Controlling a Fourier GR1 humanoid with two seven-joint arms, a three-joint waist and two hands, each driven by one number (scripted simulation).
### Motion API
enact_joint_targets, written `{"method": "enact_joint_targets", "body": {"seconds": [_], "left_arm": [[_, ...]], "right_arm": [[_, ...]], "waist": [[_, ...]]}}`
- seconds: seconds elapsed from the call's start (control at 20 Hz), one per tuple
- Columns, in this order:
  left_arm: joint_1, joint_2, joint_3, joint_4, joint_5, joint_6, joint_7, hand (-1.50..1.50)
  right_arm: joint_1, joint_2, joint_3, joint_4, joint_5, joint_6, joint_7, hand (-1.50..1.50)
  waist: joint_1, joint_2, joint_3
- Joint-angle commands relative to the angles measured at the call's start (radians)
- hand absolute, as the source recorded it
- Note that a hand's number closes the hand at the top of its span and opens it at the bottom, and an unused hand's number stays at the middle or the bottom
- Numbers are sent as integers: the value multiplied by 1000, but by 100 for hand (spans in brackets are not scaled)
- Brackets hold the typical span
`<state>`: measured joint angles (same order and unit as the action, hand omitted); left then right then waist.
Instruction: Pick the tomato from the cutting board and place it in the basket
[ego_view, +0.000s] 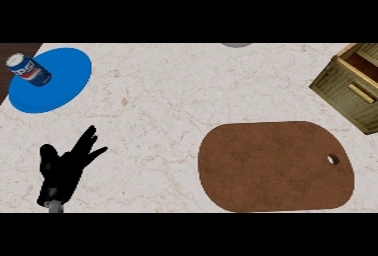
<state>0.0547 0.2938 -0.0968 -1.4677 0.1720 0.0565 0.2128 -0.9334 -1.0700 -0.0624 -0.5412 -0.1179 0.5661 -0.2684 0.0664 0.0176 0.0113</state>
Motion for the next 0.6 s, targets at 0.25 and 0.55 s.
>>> {"method": "enact_joint_targets", "body": {"seconds": [0.25, 0.55], "left_arm": [[14, -11, -29, 48, -17, -1, 75, 0], [13, -16, -23, 56, -26, 0, 46, 0]], "right_arm": [[-16, -27, 74, 104, 190, -73, -276, -150], [-113, -40, 23, 234, 175, -50, -284, -150]], "waist": [[-1, 11, -7], [11, 14, -7]]}}
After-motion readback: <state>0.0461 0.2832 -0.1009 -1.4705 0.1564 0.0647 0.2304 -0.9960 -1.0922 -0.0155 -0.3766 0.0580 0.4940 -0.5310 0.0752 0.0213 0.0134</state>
